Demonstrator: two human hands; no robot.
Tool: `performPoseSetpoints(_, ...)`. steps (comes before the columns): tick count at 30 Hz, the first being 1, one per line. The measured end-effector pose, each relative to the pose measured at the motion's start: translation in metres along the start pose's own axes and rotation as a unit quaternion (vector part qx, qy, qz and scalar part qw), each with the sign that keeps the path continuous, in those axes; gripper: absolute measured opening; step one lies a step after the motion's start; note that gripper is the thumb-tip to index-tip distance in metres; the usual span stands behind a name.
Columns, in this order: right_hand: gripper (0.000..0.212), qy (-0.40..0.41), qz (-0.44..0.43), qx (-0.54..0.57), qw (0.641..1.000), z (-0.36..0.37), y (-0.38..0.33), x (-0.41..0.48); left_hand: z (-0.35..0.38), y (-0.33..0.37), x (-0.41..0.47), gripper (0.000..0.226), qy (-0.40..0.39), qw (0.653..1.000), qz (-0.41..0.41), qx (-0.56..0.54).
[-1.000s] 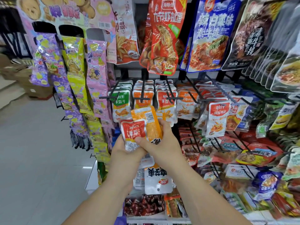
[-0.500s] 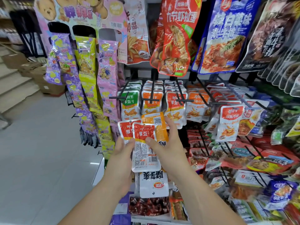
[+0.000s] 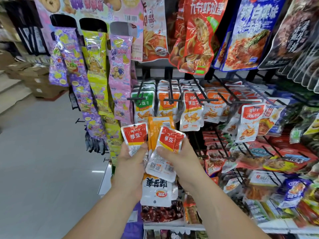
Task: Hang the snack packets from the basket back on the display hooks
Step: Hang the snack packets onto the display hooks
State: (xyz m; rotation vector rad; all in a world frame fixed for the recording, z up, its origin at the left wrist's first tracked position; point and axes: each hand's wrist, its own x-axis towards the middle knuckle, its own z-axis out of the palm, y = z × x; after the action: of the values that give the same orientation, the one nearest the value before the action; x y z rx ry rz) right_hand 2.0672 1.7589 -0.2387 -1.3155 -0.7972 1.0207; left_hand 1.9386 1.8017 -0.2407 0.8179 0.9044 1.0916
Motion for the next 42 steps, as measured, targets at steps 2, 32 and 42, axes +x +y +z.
performPoseSetpoints(2,0.032,-0.010,0.017,0.015,1.000,-0.003,-0.001,-0.003,-0.001,-0.002,0.002,0.015,0.000,1.000,0.003,0.017)
performPoseSetpoints(32,0.012,0.058,0.024,0.048,0.997,-0.044,0.005,-0.010,0.019,-0.022,-0.001,0.025,0.035,0.999,0.023,0.027)
performPoseSetpoints(42,0.027,0.053,0.082,0.150,0.984,-0.069,-0.017,-0.014,0.031,-0.024,-0.002,0.030,0.027,0.994,0.064,0.081)
